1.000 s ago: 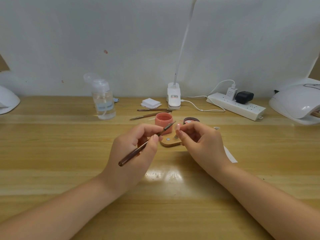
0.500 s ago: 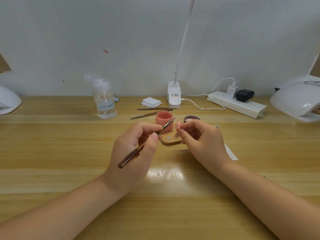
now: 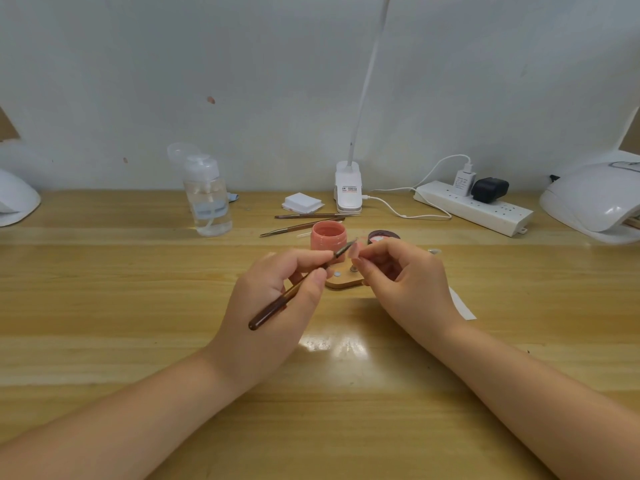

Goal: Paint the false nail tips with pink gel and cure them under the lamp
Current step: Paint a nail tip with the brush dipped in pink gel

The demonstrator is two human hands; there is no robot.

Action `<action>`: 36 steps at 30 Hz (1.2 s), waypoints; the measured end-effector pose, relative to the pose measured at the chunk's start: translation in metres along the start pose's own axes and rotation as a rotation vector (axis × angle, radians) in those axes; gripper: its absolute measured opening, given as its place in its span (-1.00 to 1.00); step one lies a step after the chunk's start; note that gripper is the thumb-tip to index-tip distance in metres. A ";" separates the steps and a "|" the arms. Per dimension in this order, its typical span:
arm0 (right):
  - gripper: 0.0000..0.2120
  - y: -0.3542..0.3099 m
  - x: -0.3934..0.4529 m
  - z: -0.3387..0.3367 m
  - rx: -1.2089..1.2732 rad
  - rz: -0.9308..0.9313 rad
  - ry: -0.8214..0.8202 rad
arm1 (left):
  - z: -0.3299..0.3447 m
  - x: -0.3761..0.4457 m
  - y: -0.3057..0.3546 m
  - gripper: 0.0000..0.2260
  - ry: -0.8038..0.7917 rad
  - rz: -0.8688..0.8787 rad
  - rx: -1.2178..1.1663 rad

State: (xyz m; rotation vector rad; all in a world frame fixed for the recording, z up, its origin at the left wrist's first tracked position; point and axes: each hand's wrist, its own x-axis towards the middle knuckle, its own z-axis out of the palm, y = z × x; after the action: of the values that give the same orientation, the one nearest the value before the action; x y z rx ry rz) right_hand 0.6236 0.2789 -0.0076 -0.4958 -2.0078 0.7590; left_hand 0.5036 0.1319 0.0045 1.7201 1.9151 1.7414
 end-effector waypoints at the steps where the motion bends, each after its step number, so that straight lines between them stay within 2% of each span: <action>1: -0.94 0.000 0.000 0.000 -0.003 -0.007 0.003 | 0.000 0.000 -0.001 -0.81 -0.012 0.005 0.016; 7: -0.91 0.001 0.000 0.001 -0.030 -0.034 0.009 | -0.003 -0.004 0.001 -0.80 0.006 0.061 -0.017; 13: -0.93 0.003 0.000 0.001 -0.009 -0.045 -0.010 | -0.001 -0.002 0.000 -0.83 -0.005 0.003 -0.016; 18: -0.93 0.003 0.000 0.001 0.024 -0.030 0.002 | -0.003 -0.003 0.001 -0.81 -0.003 0.081 -0.025; 23: -0.92 0.003 0.000 0.001 0.024 -0.032 0.016 | 0.000 -0.001 0.002 -0.86 0.017 0.003 -0.057; 29: -0.95 0.004 0.001 0.001 0.024 -0.004 0.009 | -0.004 -0.004 0.000 -0.81 0.006 0.043 -0.102; 32: -0.93 0.003 0.000 0.001 0.049 -0.001 0.004 | -0.002 -0.002 -0.002 -0.86 0.053 -0.028 -0.182; 36: -0.95 0.004 0.000 0.001 0.066 0.002 -0.010 | 0.000 -0.002 -0.002 -0.85 0.020 -0.083 -0.224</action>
State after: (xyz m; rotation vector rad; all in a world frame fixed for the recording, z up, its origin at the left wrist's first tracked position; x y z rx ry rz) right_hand 0.6227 0.2813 -0.0104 -0.4562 -1.9851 0.8280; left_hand 0.5027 0.1313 0.0017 1.5307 1.6958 1.8667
